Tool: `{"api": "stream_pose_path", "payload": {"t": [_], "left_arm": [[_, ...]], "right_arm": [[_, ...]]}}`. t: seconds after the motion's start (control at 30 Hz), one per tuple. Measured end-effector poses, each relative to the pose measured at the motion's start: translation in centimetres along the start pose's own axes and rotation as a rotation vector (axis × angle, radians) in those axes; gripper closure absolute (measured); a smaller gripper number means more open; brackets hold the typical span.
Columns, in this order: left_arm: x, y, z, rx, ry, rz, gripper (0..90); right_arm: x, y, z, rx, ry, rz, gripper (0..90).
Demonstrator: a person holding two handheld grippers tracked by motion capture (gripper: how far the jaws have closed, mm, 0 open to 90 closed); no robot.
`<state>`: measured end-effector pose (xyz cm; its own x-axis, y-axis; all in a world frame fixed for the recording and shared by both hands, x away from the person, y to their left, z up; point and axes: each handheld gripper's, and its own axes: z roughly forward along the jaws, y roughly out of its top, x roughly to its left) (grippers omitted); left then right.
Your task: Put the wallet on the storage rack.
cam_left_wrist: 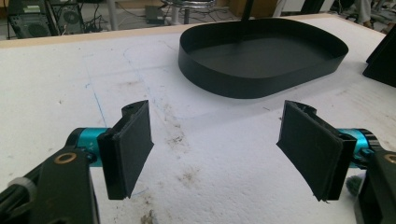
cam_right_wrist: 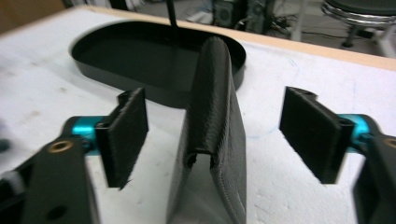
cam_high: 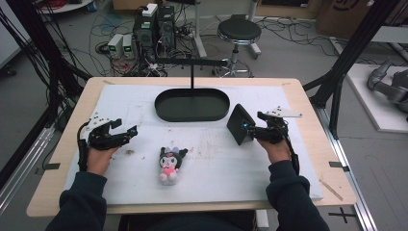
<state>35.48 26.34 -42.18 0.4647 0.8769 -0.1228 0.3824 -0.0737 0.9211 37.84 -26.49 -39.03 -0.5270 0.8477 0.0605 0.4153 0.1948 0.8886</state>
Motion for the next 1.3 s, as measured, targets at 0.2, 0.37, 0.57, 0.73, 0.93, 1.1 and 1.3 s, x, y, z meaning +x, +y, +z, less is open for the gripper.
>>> {"api": "stream_pose_path", "payload": {"t": [0.2, 0.37, 0.57, 0.73, 0.93, 1.1, 1.3], "left_arm": [[0.0, 0.0, 0.0, -0.002, 0.0, -0.001, 25.4], [0.1, 0.0, 0.0, -0.003, 0.0, 0.001, 25.5], [0.1, 0.0, 0.0, -0.005, -0.002, 0.0, 25.5], [0.1, 0.0, 0.0, -0.003, -0.002, 0.003, 25.5], [0.1, 0.0, 0.1, -0.004, -0.003, 0.003, 25.5], [0.2, 0.0, 0.1, -0.005, -0.004, 0.005, 25.5], [0.0, 0.0, 0.0, -0.019, -0.02, 0.01, 25.5]], "right_arm": [[1.0, -1.0, 1.9, 0.091, -0.041, -0.037, 34.5], [1.0, -1.5, 2.4, 0.105, -0.002, -0.011, 50.2], [0.3, -1.5, 2.1, 0.092, -0.001, 0.023, 70.0], [0.8, -1.1, 1.7, 0.089, 0.014, -0.036, 79.1], [1.3, 0.7, 1.1, 0.063, 0.072, -0.037, 79.5], [1.5, 3.1, 1.2, 0.0, 0.1, -0.048, 79.4], [2.1, 5.6, 2.5, -0.044, 0.089, -0.113, 79.2]]}}
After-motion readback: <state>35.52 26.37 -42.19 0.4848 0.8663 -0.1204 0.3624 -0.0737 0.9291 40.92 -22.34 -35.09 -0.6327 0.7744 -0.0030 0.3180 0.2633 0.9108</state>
